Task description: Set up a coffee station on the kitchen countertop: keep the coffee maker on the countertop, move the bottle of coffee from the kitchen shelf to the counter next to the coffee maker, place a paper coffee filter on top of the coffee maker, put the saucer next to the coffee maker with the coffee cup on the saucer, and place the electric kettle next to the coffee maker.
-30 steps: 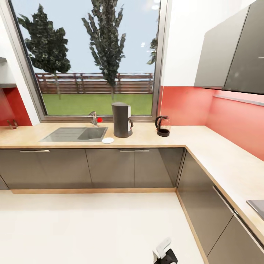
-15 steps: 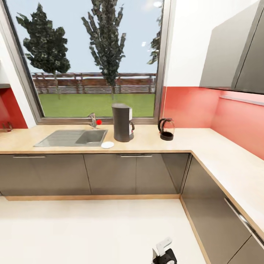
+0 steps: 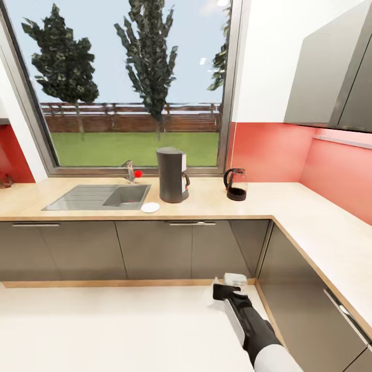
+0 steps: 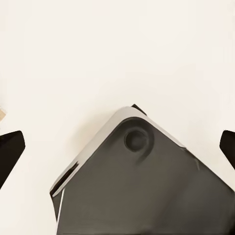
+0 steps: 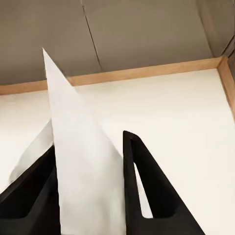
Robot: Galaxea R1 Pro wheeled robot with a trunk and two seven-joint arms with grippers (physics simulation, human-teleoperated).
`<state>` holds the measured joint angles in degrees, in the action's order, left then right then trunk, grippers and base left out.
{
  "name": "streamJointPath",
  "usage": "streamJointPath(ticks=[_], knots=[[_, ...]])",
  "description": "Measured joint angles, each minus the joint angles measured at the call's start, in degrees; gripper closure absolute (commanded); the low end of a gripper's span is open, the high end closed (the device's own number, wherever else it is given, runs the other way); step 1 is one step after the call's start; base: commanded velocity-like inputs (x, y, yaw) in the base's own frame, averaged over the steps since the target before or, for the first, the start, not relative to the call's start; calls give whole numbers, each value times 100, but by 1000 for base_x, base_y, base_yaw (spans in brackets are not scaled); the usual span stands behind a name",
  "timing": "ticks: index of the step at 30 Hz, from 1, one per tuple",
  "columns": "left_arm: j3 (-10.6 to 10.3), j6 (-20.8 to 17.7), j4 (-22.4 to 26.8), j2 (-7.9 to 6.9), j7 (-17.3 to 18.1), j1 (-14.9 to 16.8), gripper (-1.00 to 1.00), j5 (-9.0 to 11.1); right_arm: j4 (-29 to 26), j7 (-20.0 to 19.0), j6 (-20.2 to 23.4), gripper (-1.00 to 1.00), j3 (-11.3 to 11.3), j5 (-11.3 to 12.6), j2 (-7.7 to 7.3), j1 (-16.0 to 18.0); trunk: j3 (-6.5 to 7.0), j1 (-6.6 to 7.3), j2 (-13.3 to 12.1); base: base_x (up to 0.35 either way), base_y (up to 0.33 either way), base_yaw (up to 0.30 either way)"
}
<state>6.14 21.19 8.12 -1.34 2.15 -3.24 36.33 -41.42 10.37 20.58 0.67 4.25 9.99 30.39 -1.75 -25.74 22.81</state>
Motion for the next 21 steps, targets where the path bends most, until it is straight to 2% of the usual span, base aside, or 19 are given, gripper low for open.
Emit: streamJointPath(ticks=[2,5,7,8,9,12,14,16,18,19,21], knots=[[0,3,-8,6,0,0,-100,3,-637,-54,504,100,12,18,0,1,0,0,0,0,0,0],[0,8,-46,8,0,0,-100,0,-1209,-73,963,100,17,113,1,-1,0,0,0,0,0,0],[0,33,-80,8,1,0,-100,-3,-1803,-75,1493,100,26,342,1,-1,0,0,0,0,0,0],[0,50,-98,9,2,0,-100,-4,-2418,-56,2065,100,38,567,1,1,1,0,-1,0,0,0],[0,57,-105,9,2,0,-100,-5,-2838,-47,2416,100,49,694,1,2,0,0,1,0,0,0],[0,67,-115,9,4,0,-100,-11,-3502,14,3008,100,123,985,0,53,0,0,0,0,0,0],[0,68,-117,9,5,1,-100,-12,-3710,122,3247,100,194,1235,0,174,0,0,-1,0,0,0],[-2,71,-119,9,7,1,-100,-13,-3824,419,3437,100,323,1726,0,448,0,0,-1,0,0,0],[-1,70,-127,9,7,1,-100,-13,-3841,947,3518,100,481,2379,0,827,1,0,-1,0,0,0],[-5,73,-178,9,8,1,-100,-26,-3799,1688,3532,100,671,3203,0,1288,0,-1,-2,0,0,0],[-8,76,-216,9,8,0,-100,-53,-3656,2260,3502,100,843,3865,0,1763,1,0,-1,0,0,0]])
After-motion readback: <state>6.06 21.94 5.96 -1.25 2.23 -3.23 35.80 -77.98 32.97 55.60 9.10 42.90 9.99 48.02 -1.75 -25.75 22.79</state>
